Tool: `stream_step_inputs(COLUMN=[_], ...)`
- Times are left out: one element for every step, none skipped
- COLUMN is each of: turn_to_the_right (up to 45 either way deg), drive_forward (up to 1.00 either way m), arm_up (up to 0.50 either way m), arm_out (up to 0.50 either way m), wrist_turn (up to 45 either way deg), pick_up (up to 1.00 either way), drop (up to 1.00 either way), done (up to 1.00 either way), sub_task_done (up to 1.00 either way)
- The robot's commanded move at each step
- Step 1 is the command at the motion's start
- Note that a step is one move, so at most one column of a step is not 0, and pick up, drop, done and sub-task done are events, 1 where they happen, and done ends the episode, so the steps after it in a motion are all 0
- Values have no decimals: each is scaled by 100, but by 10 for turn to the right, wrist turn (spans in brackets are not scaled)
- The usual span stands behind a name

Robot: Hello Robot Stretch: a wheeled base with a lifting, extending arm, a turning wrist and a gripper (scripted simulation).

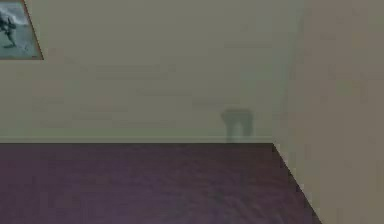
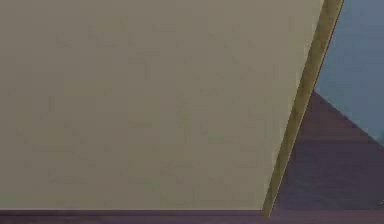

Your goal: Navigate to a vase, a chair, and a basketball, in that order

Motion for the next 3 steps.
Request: stream_step_inputs(turn_to_the_right=[-450, -450, -450], drive_forward=[0, 0, 0], arm_up=[0, 0, 0], arm_out=[0, 0, 0], wrist_turn=[0, 0, 0], pick_up=[0, 0, 0], drop=[0, 0, 0], done=[0, 0, 0], sub_task_done=[0, 0, 0])
